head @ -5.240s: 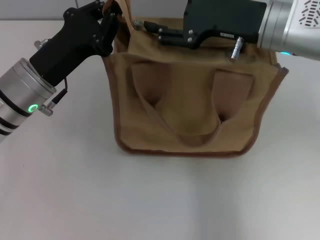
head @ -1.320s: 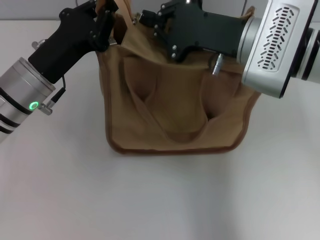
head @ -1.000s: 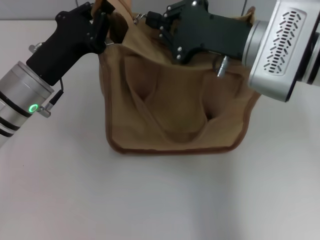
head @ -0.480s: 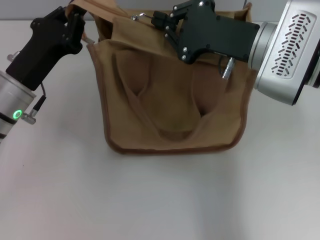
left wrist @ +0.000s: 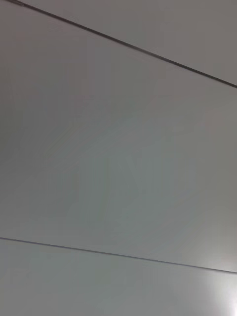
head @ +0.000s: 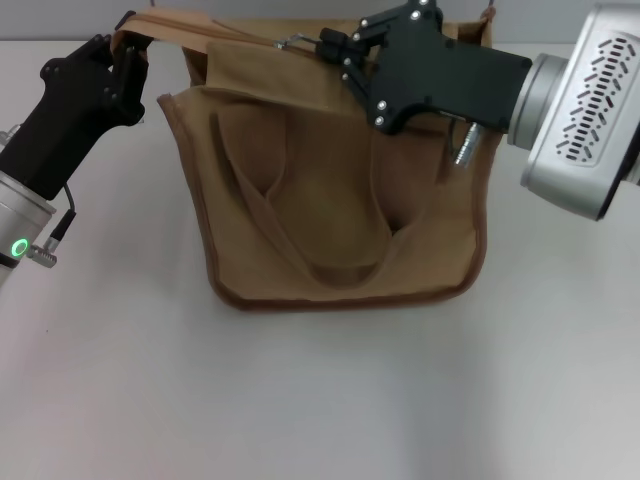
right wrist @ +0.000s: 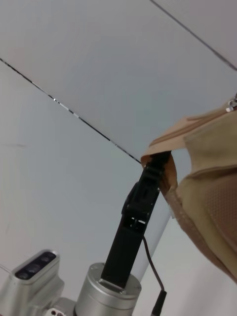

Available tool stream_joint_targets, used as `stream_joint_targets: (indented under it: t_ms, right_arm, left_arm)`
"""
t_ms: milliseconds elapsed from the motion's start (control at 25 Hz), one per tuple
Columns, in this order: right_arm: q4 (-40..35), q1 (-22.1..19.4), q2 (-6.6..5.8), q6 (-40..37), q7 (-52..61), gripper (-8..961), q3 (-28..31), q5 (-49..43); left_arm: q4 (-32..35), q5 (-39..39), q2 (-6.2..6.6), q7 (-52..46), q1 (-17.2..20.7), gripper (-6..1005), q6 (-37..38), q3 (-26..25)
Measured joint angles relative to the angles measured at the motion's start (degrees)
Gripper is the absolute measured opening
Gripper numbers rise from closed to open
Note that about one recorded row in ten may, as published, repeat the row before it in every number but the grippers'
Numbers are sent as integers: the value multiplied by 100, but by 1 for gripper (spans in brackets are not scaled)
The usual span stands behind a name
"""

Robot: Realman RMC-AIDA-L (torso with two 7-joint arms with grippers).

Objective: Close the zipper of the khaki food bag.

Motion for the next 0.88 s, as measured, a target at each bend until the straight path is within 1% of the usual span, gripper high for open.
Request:
stream_joint_targets:
  t_ms: [40,200,520,880]
  right_arm:
    - [0,0,0,0,0,2,0,0]
    - [-214,-266,0,9,73,1,7,0]
    - [-257,-540,-15,8,177,0,26,10]
    - [-325,-626,-7,12,182,1,12,49]
  left_arm:
    - [0,0,0,0,0,89,0,0]
    - [-6,-7,2,0,67,90,-1,-5]
    - [-12,-7,-1,0,141,92,0,-6]
    - [-75,-8,0,-6,165,93,54,15]
